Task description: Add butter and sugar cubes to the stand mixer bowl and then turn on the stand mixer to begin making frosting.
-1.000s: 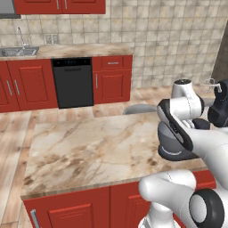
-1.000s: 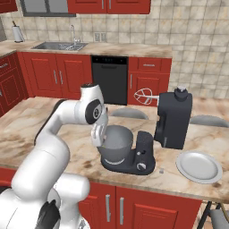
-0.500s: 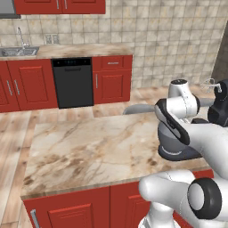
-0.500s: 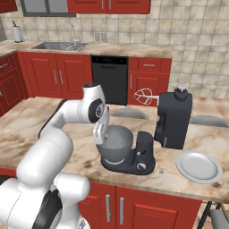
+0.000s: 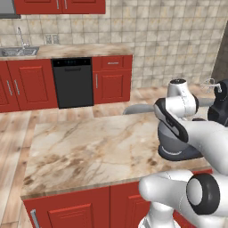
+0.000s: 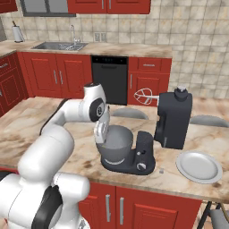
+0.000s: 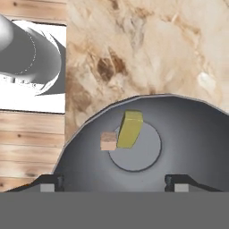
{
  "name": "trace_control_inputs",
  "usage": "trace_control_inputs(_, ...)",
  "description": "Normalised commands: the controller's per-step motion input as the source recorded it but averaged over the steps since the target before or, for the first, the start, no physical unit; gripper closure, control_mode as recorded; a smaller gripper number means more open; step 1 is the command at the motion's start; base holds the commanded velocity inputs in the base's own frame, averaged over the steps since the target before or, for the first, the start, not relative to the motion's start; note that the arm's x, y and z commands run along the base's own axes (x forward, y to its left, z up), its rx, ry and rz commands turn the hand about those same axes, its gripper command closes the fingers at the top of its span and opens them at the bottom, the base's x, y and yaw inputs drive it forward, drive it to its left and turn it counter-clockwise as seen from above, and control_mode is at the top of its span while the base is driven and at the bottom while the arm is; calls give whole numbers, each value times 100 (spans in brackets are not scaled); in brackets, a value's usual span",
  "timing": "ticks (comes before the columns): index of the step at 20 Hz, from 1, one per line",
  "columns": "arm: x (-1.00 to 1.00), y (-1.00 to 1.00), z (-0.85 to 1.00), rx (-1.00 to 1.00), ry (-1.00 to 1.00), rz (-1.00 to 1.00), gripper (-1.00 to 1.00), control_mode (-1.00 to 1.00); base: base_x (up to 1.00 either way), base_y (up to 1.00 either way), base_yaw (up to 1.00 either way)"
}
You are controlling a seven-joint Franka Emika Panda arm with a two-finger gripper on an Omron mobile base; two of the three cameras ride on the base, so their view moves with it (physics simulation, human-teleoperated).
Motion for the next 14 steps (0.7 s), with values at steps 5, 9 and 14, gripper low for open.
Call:
trace_control_inputs(5, -17, 12, 41, -8, -4, 0, -100, -100, 0, 0, 0)
trace_control_inputs(9, -40, 33, 48, -12, -8, 0, -100, -100, 0, 0, 0)
trace_control_inputs(14, -62, 15, 34, -9, -9, -2, -100, -100, 0, 0, 0)
